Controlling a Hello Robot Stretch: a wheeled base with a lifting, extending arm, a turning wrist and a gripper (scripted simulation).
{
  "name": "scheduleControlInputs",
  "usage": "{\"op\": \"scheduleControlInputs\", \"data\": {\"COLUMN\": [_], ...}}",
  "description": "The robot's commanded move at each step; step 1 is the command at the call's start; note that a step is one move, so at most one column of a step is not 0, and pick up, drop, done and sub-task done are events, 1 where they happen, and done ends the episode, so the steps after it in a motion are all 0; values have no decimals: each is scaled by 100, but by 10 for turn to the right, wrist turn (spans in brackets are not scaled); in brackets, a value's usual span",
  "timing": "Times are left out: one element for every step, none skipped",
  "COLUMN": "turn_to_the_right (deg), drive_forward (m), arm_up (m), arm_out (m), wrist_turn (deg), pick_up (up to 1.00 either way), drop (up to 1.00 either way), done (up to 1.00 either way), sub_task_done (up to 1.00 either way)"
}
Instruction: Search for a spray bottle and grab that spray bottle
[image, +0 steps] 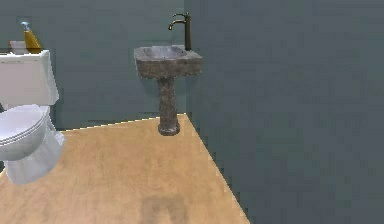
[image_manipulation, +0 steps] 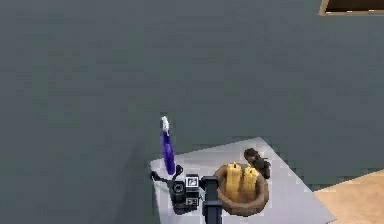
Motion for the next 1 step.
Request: {"op": "scheduleControlInputs", "data": {"turn_to_the_right": [0], "drive_forward": [0], "arm_up": [10], "arm_out": [0], "wrist_turn": [0], "pick_up": [0], "drop": [0], "done": [0], "sub_task_done": [0]}}
